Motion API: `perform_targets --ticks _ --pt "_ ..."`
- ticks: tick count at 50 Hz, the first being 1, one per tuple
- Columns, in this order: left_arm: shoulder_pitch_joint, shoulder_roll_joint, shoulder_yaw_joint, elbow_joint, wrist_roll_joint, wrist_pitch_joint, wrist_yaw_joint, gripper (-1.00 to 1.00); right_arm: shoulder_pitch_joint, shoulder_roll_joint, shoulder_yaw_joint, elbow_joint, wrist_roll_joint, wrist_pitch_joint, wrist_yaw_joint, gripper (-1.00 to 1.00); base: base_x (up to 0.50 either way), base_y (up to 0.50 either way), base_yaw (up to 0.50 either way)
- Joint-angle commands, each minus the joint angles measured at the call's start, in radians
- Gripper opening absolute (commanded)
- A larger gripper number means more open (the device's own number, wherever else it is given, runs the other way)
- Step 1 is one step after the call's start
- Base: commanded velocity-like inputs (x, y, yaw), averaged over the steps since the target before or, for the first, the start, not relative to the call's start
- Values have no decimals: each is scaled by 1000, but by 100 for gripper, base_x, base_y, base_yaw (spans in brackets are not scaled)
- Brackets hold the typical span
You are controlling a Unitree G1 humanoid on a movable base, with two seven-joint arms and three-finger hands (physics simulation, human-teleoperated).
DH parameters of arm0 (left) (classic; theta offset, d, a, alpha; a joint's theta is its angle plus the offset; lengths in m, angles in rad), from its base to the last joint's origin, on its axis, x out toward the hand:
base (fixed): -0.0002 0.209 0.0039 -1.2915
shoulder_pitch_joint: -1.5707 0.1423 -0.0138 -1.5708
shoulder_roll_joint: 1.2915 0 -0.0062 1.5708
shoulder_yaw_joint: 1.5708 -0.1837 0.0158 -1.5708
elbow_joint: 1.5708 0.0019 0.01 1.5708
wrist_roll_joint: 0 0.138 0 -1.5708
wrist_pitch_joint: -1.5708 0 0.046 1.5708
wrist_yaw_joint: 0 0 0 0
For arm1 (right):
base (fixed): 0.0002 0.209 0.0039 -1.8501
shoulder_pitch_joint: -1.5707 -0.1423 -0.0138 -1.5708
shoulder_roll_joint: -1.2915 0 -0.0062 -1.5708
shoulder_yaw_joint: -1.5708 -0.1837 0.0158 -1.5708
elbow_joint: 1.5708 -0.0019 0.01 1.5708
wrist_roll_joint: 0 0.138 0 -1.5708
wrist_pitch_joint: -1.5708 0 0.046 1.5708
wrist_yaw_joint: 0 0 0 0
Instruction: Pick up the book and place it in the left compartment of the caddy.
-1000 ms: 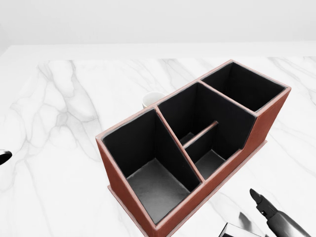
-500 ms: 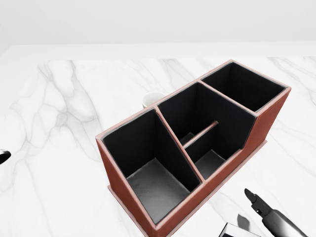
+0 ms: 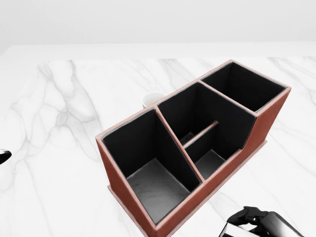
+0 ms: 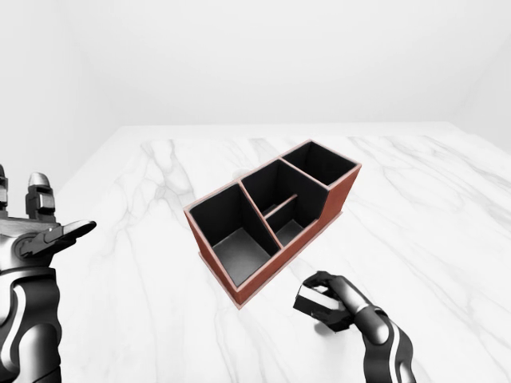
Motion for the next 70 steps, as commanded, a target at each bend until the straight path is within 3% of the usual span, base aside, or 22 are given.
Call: perform_targets --ticks 1,23,35,43,54,61,70 --pt "-1 1 -3 8 2 0 0 100 5 2 -4 -6 15 0 0 -100 0 0 0" --pt "1 0 -1 -3 -2 0 3 100 19 8 1 -101 -24 0 0 -100 0 0 0" --pt "3 -1 1 -6 -3 0 1 100 67 62 38 -431 -240 0 0 -100 0 0 0" --pt "1 0 4 -3 -4 0 2 100 32 101 65 -619 -389 0 0 -100 0 0 0" --pt "0 -2 -5 6 4 0 1 100 -10 128 74 -722 -472 0 0 -100 0 0 0" --pt "-2 1 2 6 -4 0 1 100 -64 144 116 -828 -612 0 0 -100 0 0 0" --pt "1 0 1 5 -2 0 -1 100 -127 169 160 -917 -668 0 0 -100 0 0 0"
